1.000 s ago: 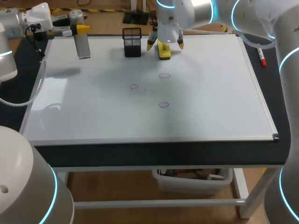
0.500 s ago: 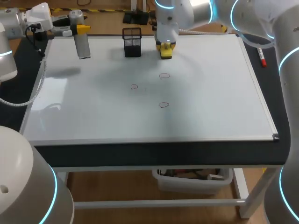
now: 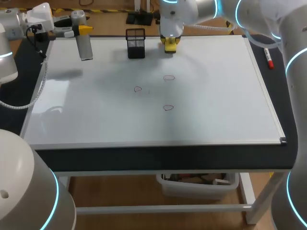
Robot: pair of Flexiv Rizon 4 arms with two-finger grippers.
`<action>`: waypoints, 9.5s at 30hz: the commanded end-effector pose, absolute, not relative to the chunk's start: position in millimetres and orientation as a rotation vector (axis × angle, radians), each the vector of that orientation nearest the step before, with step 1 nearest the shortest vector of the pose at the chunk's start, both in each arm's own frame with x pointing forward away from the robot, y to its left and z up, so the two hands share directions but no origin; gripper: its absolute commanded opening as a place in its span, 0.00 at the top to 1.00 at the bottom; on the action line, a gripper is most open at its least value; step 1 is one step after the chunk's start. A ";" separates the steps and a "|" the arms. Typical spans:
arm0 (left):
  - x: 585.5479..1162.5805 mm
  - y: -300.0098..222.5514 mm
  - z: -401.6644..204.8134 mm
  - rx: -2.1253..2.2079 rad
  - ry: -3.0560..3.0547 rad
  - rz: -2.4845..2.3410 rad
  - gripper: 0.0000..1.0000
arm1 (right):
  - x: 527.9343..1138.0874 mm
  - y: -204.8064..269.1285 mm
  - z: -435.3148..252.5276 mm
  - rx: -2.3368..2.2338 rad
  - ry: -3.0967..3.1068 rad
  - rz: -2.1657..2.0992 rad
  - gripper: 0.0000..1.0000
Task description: Pick up the inspection probe, press it on each red-marked spot on the whiteboard one by one, put down the probe, pick up the eraser, and wipe off all the red marks.
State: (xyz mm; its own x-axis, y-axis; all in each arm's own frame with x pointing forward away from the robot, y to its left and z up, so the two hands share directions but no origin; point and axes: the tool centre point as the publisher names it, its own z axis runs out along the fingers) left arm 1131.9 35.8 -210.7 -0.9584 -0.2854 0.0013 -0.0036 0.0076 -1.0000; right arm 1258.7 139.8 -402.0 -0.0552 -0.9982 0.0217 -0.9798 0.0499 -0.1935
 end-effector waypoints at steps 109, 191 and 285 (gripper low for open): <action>1130.4 35.3 -209.4 -0.306 2.073 -2.055 1.00 | 1109.1 -61.0 -364.3 -1.220 2.979 0.040 1.00; 1025.0 -59.3 -203.5 0.038 2.194 -2.267 1.00 | 1107.4 -79.4 -371.7 -1.112 3.042 0.069 1.00; 1016.3 -156.4 -278.2 0.180 2.305 -2.436 1.00 | 1107.4 -79.4 -371.7 -1.112 3.042 0.069 1.00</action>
State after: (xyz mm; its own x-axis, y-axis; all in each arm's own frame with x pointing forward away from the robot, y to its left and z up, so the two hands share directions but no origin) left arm 1013.9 -156.8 -274.9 -0.9722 0.2229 0.0709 -0.0824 -0.0425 -0.9957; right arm 1105.7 -79.1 -372.9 -0.7616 -0.6441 0.0710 -0.6401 0.7648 0.0731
